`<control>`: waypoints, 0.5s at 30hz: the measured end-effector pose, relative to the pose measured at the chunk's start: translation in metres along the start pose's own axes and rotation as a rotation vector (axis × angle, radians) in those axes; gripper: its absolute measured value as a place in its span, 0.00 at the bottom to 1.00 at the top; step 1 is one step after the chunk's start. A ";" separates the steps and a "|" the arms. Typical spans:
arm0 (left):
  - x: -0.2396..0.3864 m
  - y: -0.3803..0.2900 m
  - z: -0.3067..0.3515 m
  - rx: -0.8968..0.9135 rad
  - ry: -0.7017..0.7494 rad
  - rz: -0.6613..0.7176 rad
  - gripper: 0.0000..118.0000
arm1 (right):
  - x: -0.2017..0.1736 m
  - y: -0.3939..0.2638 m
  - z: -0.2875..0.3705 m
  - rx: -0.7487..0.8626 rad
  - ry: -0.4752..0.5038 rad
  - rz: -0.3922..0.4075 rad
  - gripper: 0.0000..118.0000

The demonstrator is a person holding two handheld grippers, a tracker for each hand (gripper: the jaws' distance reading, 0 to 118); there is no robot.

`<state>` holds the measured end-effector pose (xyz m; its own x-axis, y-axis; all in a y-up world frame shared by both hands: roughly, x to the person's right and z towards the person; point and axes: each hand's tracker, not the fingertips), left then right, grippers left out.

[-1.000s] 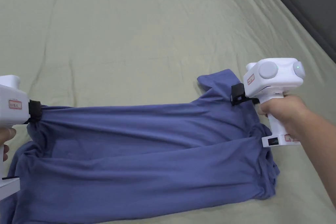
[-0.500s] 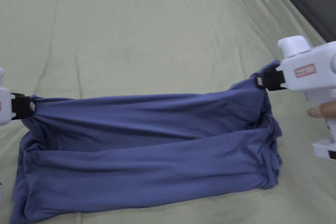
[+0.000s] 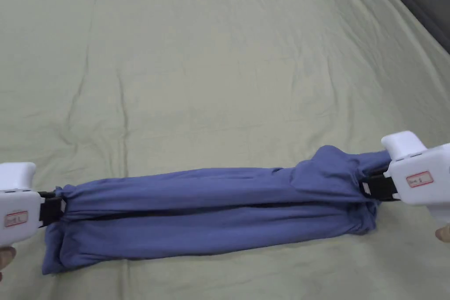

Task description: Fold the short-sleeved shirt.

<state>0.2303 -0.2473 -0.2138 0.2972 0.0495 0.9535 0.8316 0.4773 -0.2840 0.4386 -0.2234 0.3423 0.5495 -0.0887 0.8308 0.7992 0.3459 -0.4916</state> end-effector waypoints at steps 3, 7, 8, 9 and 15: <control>-0.001 -0.010 -0.016 -0.028 0.013 0.012 0.00 | 0.007 -0.009 -0.022 -0.029 -0.044 -0.016 0.02; 0.004 -0.015 -0.018 -0.010 0.030 -0.004 0.00 | 0.012 -0.015 -0.034 -0.010 -0.020 -0.080 0.02; 0.006 -0.014 -0.017 -0.012 0.037 -0.009 0.00 | 0.008 -0.016 -0.033 -0.006 -0.026 -0.073 0.02; 0.007 -0.013 -0.017 -0.012 0.044 -0.009 0.00 | 0.005 -0.016 -0.034 -0.002 -0.039 -0.051 0.02; -0.001 -0.009 0.036 0.103 -0.002 0.174 1.00 | -0.006 -0.011 0.012 0.050 -0.077 -0.063 0.60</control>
<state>0.2049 -0.2199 -0.2088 0.4309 0.1407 0.8914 0.7156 0.5486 -0.4325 0.4239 -0.2159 0.3459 0.4769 -0.0401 0.8781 0.8171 0.3885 -0.4260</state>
